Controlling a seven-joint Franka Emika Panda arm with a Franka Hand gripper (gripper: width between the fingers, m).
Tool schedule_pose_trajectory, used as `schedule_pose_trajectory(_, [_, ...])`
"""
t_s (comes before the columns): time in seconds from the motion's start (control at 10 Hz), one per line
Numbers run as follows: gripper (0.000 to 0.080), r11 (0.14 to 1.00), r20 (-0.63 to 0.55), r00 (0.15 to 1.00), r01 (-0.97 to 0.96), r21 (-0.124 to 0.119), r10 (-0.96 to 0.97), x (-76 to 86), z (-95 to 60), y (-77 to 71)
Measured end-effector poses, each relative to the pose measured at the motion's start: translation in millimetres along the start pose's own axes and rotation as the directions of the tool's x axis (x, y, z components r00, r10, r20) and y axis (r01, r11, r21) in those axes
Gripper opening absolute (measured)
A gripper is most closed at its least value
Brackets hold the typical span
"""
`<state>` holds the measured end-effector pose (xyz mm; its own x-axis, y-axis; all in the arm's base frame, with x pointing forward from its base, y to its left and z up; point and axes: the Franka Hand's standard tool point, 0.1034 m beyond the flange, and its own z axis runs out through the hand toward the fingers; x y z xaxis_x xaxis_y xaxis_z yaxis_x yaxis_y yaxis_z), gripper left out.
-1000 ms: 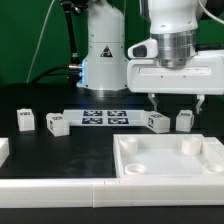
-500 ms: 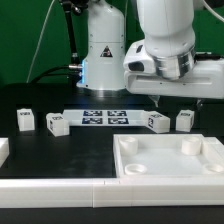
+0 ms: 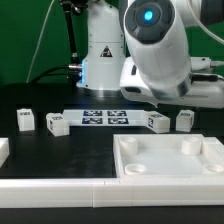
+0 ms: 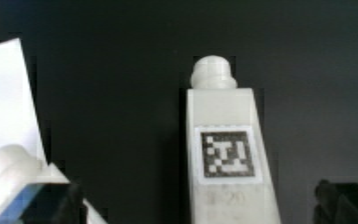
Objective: Assemble one leg
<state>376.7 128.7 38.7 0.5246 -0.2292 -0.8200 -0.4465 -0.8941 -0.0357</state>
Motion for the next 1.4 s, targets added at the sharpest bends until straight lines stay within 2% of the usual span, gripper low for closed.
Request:
schedule_pose_trajectory(0.1, [0.0649,1.0,-0.019,1.0,-0.01,-0.001,0.01,6.6,4.0,-4.5])
schedule_pose_trajectory(0.6, [0.0649,0.999,-0.03,1.0,0.006,-0.042,-0.007,2.5,25.7,-23.9])
schedule_pose_trajectory(0.9, [0.0649,0.999,-0.035,0.999,0.005,-0.052,-0.007,7.1,38.9,-20.0])
schedule_pose_trajectory(1.2, [0.0649,0.999,-0.033,0.999,0.003,-0.051,-0.005,7.0,39.2,-18.8])
schedule_pose_trajectory(1.4, [0.0384,0.999,-0.033,0.999,0.003,-0.052,-0.005,7.0,39.3,-18.7])
